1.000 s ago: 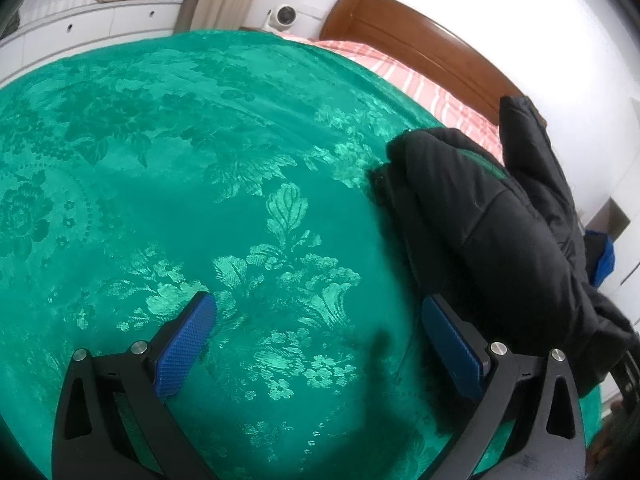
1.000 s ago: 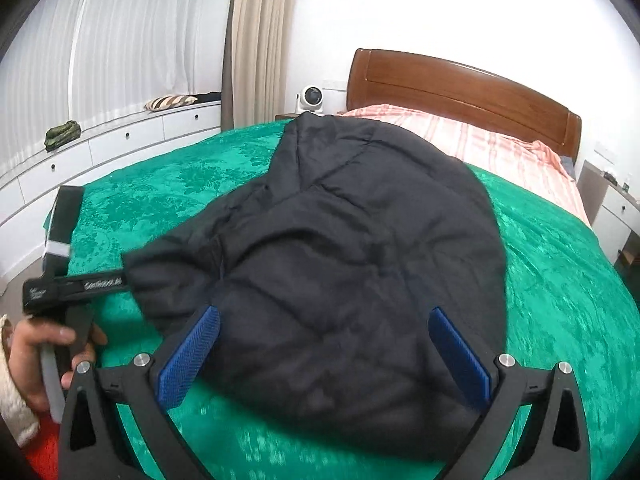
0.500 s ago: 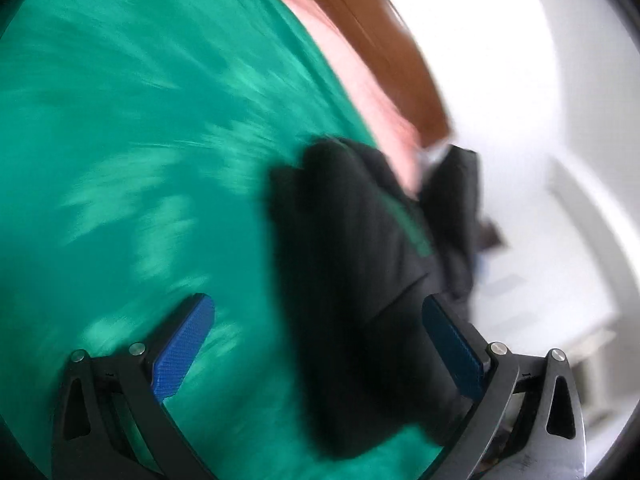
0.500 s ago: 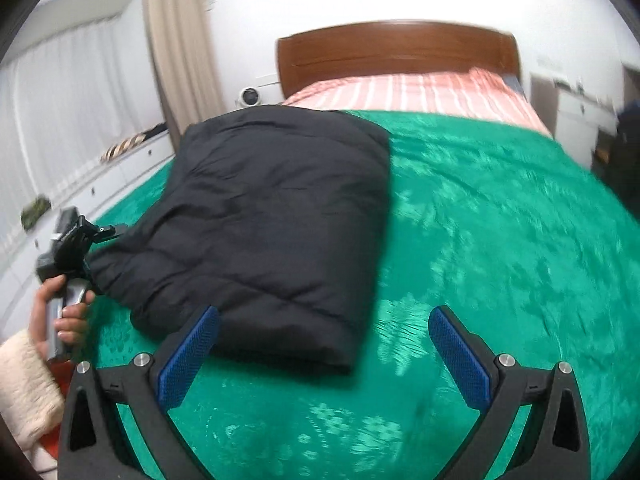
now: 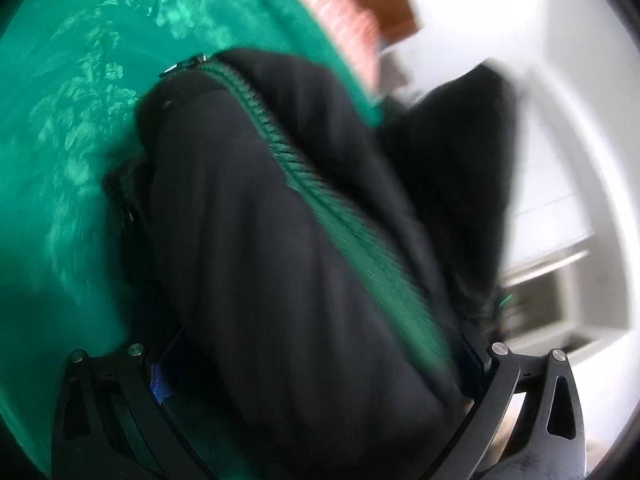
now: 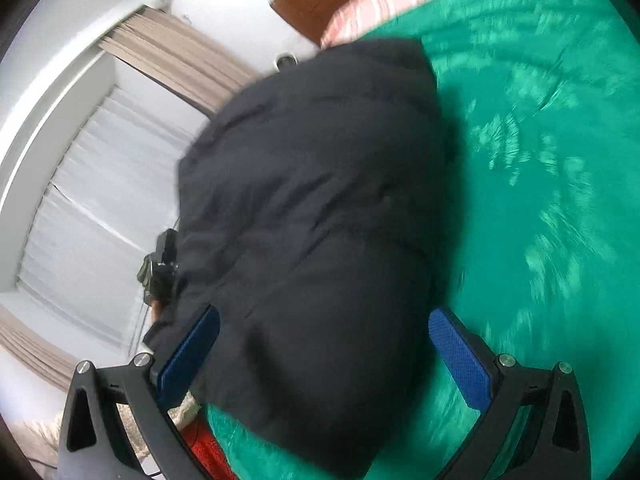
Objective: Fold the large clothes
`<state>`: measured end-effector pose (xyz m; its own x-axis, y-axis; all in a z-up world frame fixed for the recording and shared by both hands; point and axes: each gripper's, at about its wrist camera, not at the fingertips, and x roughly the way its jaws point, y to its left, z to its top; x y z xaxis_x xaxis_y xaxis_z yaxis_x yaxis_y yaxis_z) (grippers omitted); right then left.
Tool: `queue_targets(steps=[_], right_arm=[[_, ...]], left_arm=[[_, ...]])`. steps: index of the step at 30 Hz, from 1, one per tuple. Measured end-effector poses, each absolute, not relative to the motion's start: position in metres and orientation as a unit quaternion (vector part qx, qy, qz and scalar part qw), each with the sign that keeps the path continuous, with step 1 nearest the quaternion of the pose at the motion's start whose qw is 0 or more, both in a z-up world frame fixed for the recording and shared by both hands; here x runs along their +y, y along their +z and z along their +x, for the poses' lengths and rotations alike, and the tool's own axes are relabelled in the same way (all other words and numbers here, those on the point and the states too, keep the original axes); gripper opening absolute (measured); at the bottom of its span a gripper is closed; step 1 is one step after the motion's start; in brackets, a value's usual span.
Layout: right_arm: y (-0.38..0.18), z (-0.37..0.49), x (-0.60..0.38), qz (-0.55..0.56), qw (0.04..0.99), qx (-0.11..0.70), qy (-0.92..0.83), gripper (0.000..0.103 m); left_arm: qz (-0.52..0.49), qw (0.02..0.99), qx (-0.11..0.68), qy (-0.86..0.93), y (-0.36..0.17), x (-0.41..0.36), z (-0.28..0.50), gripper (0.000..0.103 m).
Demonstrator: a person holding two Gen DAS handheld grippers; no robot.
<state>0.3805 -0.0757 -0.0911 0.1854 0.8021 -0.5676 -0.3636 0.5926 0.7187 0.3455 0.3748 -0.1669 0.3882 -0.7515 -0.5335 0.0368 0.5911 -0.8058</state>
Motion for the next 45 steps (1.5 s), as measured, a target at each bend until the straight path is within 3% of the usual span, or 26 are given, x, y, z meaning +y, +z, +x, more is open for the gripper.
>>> queue_targets(steps=[4,9,11,14,16,27,28,29,31,34,37,41,45], right_arm=[[-0.141,0.432,-0.045,0.266,0.644,0.576,0.427,0.103],[-0.121,0.440,0.004,0.137,0.696,0.550,0.441,0.098],[-0.105,0.427,0.014,0.095,0.722,0.519,0.447,0.092],[-0.077,0.396,0.020,0.051,0.747,0.465,0.473,0.084],[-0.059,0.381,0.019,0.055,0.752,0.437,0.490,0.081],[0.045,0.394,-0.002,0.063,0.791,0.335,0.508,0.081],[0.045,0.405,-0.005,0.069,0.793,0.343,0.499,0.083],[0.041,0.410,-0.007,0.070,0.793,0.356,0.488,0.085],[0.024,0.423,-0.013,0.055,0.812,0.397,0.424,0.102],[-0.006,0.426,-0.038,0.040,0.850,0.428,0.304,0.103],[-0.022,0.388,-0.062,0.030,0.869,0.414,0.268,0.103],[-0.022,0.317,-0.066,-0.037,0.893,0.373,0.249,0.103],[-0.012,0.220,-0.077,-0.046,0.922,0.311,0.226,0.103]], left_arm=[[-0.341,0.739,0.530,-0.237,-0.174,0.359,0.373,0.103],[-0.324,0.754,0.535,-0.198,-0.175,0.350,0.383,0.102],[-0.312,0.776,0.517,-0.182,-0.163,0.343,0.374,0.085],[-0.322,0.794,0.479,-0.191,-0.144,0.339,0.353,0.075],[-0.328,0.802,0.460,-0.193,-0.127,0.338,0.338,0.075],[-0.262,0.867,0.374,-0.198,-0.004,0.309,0.358,0.076],[-0.259,0.869,0.374,-0.194,-0.004,0.306,0.363,0.080],[-0.241,0.875,0.380,-0.179,-0.009,0.300,0.372,0.091],[-0.187,0.885,0.410,-0.116,-0.034,0.296,0.390,0.100],[-0.160,0.876,0.453,-0.035,-0.078,0.307,0.392,0.099],[-0.185,0.884,0.428,-0.016,-0.097,0.329,0.352,0.098],[-0.169,0.911,0.375,0.021,-0.079,0.318,0.304,0.099],[-0.078,0.942,0.319,0.069,-0.048,0.286,0.256,0.102]])
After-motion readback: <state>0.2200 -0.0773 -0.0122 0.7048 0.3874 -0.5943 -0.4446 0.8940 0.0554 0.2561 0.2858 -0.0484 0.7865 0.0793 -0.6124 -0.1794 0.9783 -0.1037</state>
